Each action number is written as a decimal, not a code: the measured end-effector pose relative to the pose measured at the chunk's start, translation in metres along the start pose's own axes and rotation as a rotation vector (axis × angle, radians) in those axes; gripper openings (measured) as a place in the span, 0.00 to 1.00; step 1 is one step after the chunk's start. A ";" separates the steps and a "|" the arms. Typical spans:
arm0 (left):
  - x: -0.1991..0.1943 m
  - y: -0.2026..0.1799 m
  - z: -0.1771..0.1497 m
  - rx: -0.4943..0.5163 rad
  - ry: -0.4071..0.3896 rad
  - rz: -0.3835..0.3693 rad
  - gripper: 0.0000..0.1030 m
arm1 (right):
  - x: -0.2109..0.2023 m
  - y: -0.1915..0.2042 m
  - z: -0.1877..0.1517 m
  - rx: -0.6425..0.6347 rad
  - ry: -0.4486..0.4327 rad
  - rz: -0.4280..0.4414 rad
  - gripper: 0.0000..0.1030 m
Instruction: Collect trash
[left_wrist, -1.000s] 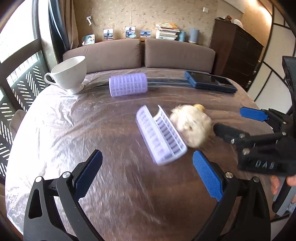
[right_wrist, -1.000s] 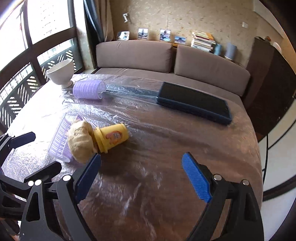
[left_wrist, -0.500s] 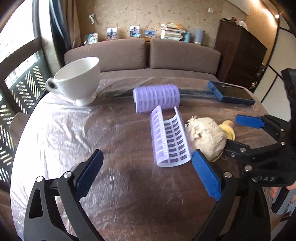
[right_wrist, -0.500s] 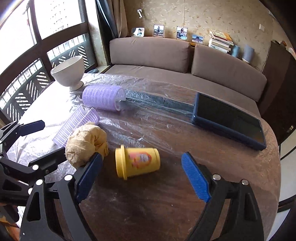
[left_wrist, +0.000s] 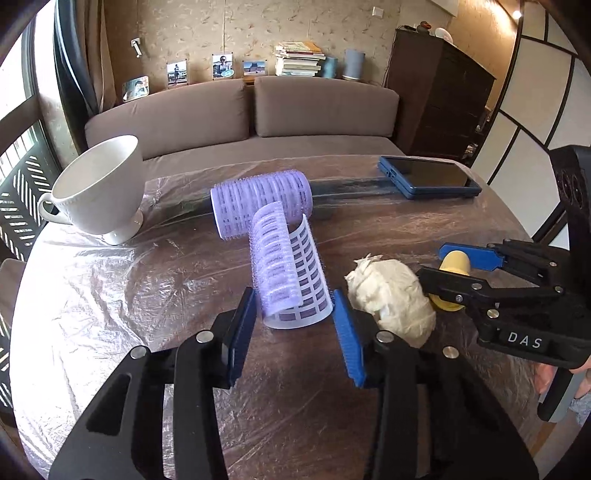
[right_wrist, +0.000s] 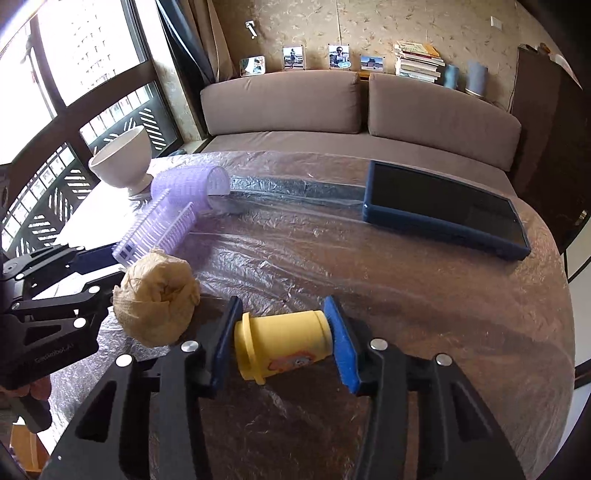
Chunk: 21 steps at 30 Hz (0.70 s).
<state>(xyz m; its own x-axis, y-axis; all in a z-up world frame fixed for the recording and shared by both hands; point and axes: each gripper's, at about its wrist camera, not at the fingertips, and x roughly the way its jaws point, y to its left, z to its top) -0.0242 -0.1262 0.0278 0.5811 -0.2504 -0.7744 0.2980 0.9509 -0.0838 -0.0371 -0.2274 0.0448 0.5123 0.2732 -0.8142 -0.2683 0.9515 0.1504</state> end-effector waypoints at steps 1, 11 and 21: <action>-0.002 0.000 -0.002 -0.004 -0.005 -0.002 0.43 | -0.002 0.000 -0.002 0.006 -0.003 0.006 0.44; -0.037 0.005 -0.028 -0.063 -0.041 -0.015 0.42 | -0.024 0.004 -0.019 0.036 -0.023 0.031 0.44; -0.065 0.008 -0.056 -0.136 -0.046 0.000 0.42 | -0.043 0.015 -0.042 0.079 -0.020 0.034 0.44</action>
<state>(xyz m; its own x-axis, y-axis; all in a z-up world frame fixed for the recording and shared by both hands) -0.1022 -0.0916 0.0425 0.6161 -0.2555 -0.7451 0.1948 0.9660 -0.1702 -0.0976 -0.2306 0.0586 0.5203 0.3076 -0.7967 -0.2210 0.9496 0.2223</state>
